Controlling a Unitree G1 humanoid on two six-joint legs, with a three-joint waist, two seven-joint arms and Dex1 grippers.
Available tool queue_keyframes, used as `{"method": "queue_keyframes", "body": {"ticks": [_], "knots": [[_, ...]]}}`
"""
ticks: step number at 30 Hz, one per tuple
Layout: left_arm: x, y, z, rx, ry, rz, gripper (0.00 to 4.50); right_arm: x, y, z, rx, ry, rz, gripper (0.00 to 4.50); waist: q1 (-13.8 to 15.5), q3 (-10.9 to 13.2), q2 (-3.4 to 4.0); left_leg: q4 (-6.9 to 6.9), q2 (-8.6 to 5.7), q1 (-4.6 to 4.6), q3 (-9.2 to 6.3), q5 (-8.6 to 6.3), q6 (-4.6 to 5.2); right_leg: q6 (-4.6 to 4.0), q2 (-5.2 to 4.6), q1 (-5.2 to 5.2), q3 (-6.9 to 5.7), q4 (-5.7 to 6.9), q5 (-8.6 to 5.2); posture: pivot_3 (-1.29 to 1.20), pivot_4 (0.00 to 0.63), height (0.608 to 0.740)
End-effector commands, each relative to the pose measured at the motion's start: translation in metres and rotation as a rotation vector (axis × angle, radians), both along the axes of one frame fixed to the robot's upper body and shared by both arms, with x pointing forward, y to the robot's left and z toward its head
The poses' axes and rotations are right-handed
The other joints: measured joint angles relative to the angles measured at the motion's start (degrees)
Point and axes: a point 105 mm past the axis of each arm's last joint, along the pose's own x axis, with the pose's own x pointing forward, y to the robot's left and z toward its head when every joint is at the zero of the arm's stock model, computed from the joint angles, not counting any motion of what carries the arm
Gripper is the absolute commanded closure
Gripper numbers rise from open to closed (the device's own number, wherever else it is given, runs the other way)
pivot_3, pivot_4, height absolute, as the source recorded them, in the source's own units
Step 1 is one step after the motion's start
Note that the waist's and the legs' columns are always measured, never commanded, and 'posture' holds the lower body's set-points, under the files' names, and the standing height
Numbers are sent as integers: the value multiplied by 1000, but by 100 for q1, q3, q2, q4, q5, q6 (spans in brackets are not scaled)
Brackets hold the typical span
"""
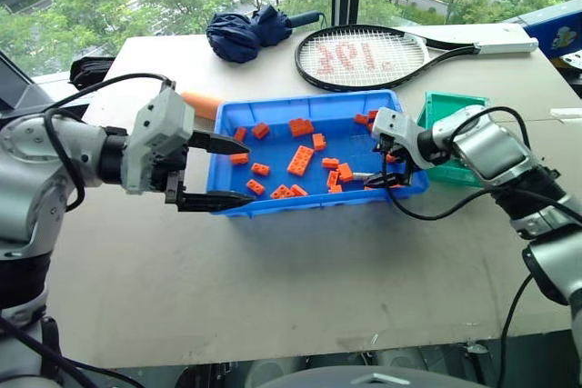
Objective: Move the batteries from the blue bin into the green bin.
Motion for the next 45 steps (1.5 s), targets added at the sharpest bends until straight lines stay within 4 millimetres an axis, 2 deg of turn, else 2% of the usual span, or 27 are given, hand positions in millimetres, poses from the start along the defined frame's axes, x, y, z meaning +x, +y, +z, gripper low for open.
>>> {"method": "queue_keyframes", "body": {"ticks": [1, 2, 5, 8, 14, 22, 25, 28, 33, 36, 38, 41, 45], "knots": [[-5, 2, 11, 8, -57, 1, 42, 5, 3, 4, -46, -19, 30, 0, -2, 0, 0, 0, 0, 0, 0, 0, 0, 0, 0, 0, 1, 0, 0, 0, 150, 740], [-5, 2, 10, 9, -58, 1, 42, 6, 4, 3, -54, -16, 33, 0, 2, 0, 0, 0, 0, 0, 0, 0, 0, 0, 0, 0, 1, 0, 0, 0, 150, 740], [-3, 2, 10, 17, -68, 12, 0, 8, 5, 0, -63, -15, 25, 849, 8, 0, 0, 1, 0, 0, 0, 0, 0, 0, 0, 1, -1, -1, 0, 0, 150, 740], [-2, 2, 10, 17, -76, 17, 0, 9, 4, -2, -77, -16, 23, 2346, 4, 0, 0, 1, 0, 0, 0, 0, 0, 0, 0, 0, 0, 1, 0, 0, 150, 740], [2, -1, 11, 15, -84, 10, 0, 6, -1, -6, -97, -7, 29, 4476, 5, -1, 0, 1, 0, 0, 0, 0, 0, 0, 0, 0, -1, 1, 0, 0, 150, 740], [6, -4, 13, 15, -88, -13, 0, 9, 2, 0, -67, -48, 17, 4476, 7, -1, 0, 2, -1, 0, -1, 0, 0, 0, 0, 1, -1, 1, 0, 0, 150, 740], [7, -4, 15, 14, -90, -19, 0, 10, 7, 27, 33, -116, -2, 4476, 4, 0, 1, 1, -1, 0, -1, 0, 0, 0, 0, 1, -1, 1, 0, 0, 150, 740], [10, -4, 17, 9, -103, -21, 0, 7, 1, 60, 134, -195, -46, 4476, 1, 1, 2, -1, -1, -5, 0, 0, 0, 0, 0, -6, 2, 1, 0, 0, 150, 740], [19, -10, 29, -56, -155, -15, 0, -5, -39, 107, 247, -339, -231, 4476, 64, 1, 2, -2, -2, -11, -8, 0, 0, 0, -2, -6, -8, -5, 0, 0, 150, 740], [25, -20, 41, -123, -186, -29, 0, -14, -80, 122, 237, -407, -381, 4476, 125, 0, 1, 2, -4, -12, -6, 0, 0, 0, -3, -5, -6, -4, 0, 0, 150, 740], [28, -25, 47, -157, -197, -43, 0, -19, -105, 122, 204, -424, -465, 4476, 159, 0, 1, 4, -4, -11, -5, 0, 0, 0, -4, -4, -5, -2, 0, 0, 150, 740], [33, -31, 51, -184, -209, -53, 0, -24, -132, 115, 179, -415, -559, 4476, 165, 0, 1, 4, -4, -11, 1, 0, 0, 0, -4, -4, 0, 0, 0, 0, 150, 740], [42, -37, 54, -204, -225, -66, 0, -22, -153, 101, 168, -409, -643, 4476, 122, 0, 1, 3, -3, -6, 13, 0, 0, 0, -3, -6, 12, 8, 0, 0, 150, 740]]}}
